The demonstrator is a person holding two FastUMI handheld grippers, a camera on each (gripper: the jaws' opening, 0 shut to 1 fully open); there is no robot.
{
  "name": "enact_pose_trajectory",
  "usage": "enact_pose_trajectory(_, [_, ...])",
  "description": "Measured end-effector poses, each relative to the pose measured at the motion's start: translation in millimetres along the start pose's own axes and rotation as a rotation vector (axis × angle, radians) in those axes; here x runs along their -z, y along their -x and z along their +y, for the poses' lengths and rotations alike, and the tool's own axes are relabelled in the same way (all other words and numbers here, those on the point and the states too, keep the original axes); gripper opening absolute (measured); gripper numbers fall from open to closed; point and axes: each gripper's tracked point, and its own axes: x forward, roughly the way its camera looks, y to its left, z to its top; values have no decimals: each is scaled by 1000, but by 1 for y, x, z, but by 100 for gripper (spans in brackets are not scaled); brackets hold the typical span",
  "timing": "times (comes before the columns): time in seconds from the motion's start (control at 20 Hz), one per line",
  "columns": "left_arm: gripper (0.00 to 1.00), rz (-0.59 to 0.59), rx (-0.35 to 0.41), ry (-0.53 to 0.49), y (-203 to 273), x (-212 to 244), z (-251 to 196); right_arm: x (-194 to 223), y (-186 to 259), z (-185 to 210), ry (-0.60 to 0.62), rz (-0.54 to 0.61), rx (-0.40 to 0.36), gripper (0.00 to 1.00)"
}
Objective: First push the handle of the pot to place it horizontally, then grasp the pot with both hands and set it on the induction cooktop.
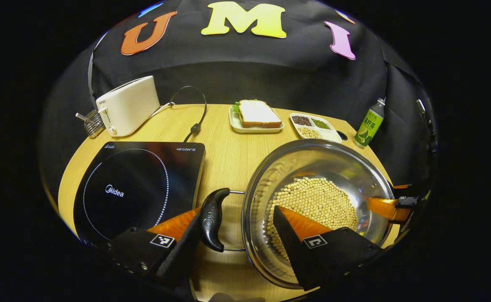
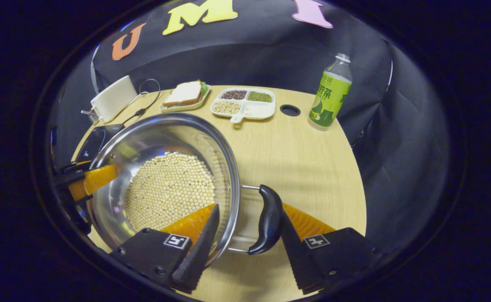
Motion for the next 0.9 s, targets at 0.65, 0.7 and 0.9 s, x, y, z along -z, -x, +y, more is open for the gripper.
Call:
enact_pose_trajectory(0.65, [63, 81, -33, -15, -2, 1, 7, 2, 7, 1, -102, 91, -15, 59])
enact_pose_trajectory(0.7, [63, 78, -30, -17, 1, 0, 7, 2, 11, 0, -109, 84, -15, 59])
enact_pose_trajectory(0.9, [63, 52, -22, -27, 15, -8, 10, -3, 31, 8, -105, 59, -10, 58])
